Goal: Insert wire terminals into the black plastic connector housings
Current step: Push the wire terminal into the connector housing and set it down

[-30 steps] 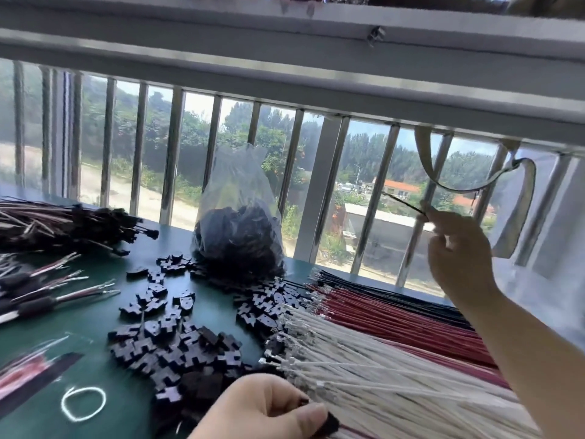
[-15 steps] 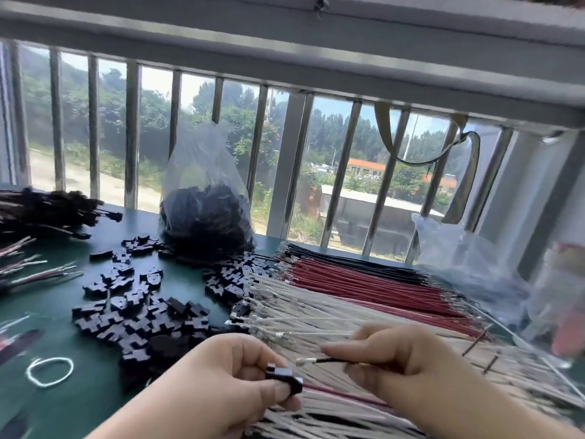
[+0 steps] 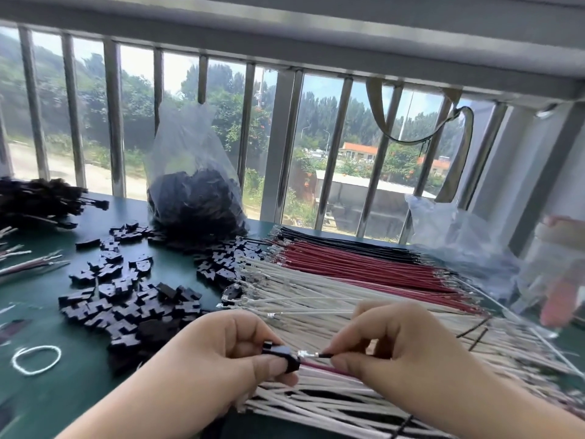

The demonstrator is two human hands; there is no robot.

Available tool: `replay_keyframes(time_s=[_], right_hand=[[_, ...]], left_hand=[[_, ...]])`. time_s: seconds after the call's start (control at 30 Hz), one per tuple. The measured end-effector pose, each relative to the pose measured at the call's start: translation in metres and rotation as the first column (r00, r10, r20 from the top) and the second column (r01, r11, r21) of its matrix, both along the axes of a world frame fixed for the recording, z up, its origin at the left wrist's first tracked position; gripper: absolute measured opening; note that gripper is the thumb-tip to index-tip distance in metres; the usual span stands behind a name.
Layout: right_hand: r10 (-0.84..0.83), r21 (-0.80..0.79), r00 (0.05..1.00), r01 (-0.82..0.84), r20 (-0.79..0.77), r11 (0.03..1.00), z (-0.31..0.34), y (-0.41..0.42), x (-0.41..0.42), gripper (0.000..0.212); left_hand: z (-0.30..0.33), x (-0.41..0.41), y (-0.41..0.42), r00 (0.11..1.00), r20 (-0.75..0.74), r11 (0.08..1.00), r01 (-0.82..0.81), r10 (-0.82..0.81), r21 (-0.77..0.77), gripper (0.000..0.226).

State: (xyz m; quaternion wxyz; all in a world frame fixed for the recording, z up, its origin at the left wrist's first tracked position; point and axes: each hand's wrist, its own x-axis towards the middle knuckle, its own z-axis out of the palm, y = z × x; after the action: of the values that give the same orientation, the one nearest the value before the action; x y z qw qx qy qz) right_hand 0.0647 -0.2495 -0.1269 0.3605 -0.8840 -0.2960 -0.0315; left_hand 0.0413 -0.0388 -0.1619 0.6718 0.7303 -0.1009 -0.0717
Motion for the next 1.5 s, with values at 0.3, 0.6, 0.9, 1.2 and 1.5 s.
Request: replay_keyframes(time_s=[0.3, 0.6, 0.9, 1.2, 1.5], right_hand=[[-0.045, -0.002, 0.999, 0.045, 0.012, 0.999, 0.001, 0.004, -0.003, 0.023], [-0.032, -0.018, 0.978, 0.037, 0.207, 0.999, -0.004, 0.005, -0.010, 0.030], [0.015, -0.078, 0.859, 0.029, 0.511, 0.997, -0.009, 0.000, -0.018, 0.008], [0.114, -0.013, 0.981, -0.113, 0.156, 0.993, 0.001, 0.002, -0.009, 0.021], [0.077, -0.117, 0.981, -0.057, 0.180, 0.991, -0.005, -0.001, 0.002, 0.004]], left_hand=[[-0.003, 0.001, -0.001, 1.000, 0.002, 1.000, 0.009, -0.009, -0.017, 0.013], [-0.003, 0.000, -0.004, 1.000, 0.009, 0.999, 0.017, -0.017, -0.035, 0.017], [0.002, -0.004, -0.006, 0.998, 0.019, 0.991, 0.069, -0.067, -0.118, 0.007], [-0.001, -0.004, -0.011, 0.994, 0.072, 0.993, 0.090, -0.085, -0.071, 0.010], [-0.004, -0.003, -0.008, 0.995, 0.102, 1.000, -0.002, 0.001, 0.009, 0.019]])
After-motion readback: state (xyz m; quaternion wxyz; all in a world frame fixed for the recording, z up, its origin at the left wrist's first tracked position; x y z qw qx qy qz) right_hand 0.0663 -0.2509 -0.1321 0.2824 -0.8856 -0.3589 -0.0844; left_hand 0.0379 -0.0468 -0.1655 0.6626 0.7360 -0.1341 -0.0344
